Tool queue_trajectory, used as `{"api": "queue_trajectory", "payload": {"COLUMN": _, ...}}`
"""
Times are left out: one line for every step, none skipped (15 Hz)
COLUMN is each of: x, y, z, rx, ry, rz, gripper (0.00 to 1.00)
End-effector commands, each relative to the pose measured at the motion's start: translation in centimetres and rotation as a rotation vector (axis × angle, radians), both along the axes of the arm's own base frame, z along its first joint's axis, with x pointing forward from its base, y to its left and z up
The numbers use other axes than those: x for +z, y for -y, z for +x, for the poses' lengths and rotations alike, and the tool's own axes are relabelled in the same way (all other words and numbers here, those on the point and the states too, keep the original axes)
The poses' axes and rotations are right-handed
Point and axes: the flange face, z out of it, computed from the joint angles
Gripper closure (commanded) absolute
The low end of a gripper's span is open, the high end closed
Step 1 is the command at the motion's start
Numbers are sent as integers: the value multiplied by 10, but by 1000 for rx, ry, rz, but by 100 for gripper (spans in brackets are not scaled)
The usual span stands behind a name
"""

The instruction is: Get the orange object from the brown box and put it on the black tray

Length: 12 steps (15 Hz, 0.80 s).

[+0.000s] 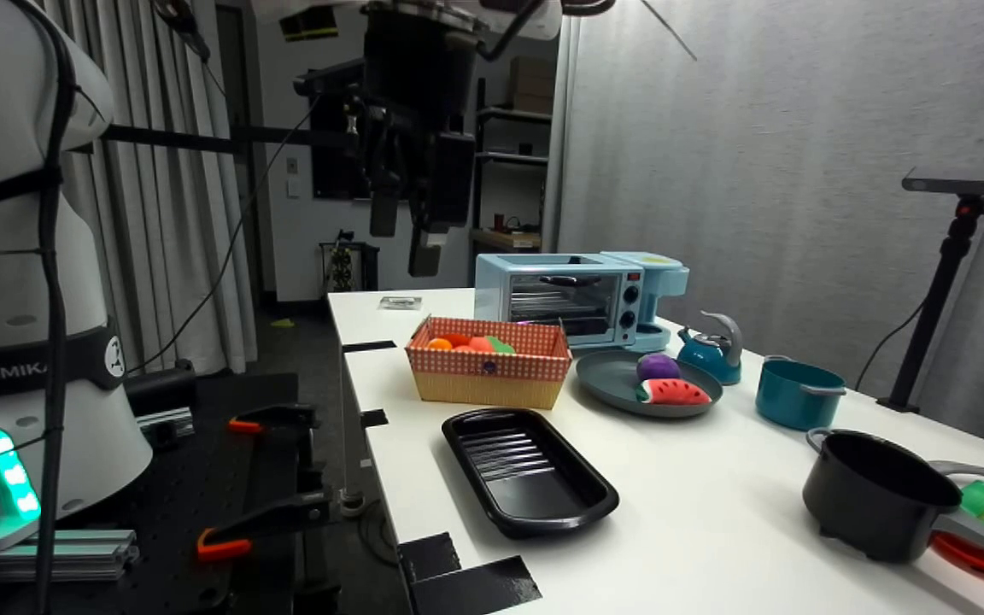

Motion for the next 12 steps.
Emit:
{"api": "queue_trajectory", "payload": {"x": -18, "y": -13, "z": 10, "rx": 32, "ry": -68, "rz": -63, "gripper": 0}}
{"api": "queue_trajectory", "payload": {"x": -22, "y": -18, "z": 12, "rx": 49, "ry": -82, "rz": -75, "gripper": 0}}
{"api": "queue_trajectory", "payload": {"x": -27, "y": -23, "z": 14, "rx": 67, "ry": -96, "rz": -83, "gripper": 0}}
{"api": "queue_trajectory", "payload": {"x": -31, "y": -28, "z": 17, "rx": 86, "ry": -106, "rz": -91, "gripper": 0}}
{"api": "queue_trajectory", "payload": {"x": -34, "y": -34, "z": 20, "rx": 103, "ry": -110, "rz": -101, "gripper": 0}}
{"api": "queue_trajectory", "payload": {"x": -36, "y": -40, "z": 24, "rx": 119, "ry": -107, "rz": -113, "gripper": 0}}
{"api": "queue_trajectory", "payload": {"x": -38, "y": -46, "z": 28, "rx": 137, "ry": -98, "rz": -120, "gripper": 0}}
{"api": "queue_trajectory", "payload": {"x": -40, "y": -53, "z": 33, "rx": 152, "ry": -84, "rz": -130, "gripper": 0}}
{"api": "queue_trajectory", "payload": {"x": -41, "y": -59, "z": 37, "rx": 166, "ry": -66, "rz": -136, "gripper": 0}}
{"api": "queue_trajectory", "payload": {"x": -43, "y": -66, "z": 42, "rx": 177, "ry": -49, "rz": -139, "gripper": 0}}
{"api": "queue_trajectory", "payload": {"x": -45, "y": -72, "z": 46, "rx": 190, "ry": -38, "rz": -152, "gripper": 0}}
{"api": "queue_trajectory", "payload": {"x": -48, "y": -79, "z": 50, "rx": 202, "ry": -27, "rz": -158, "gripper": 0}}
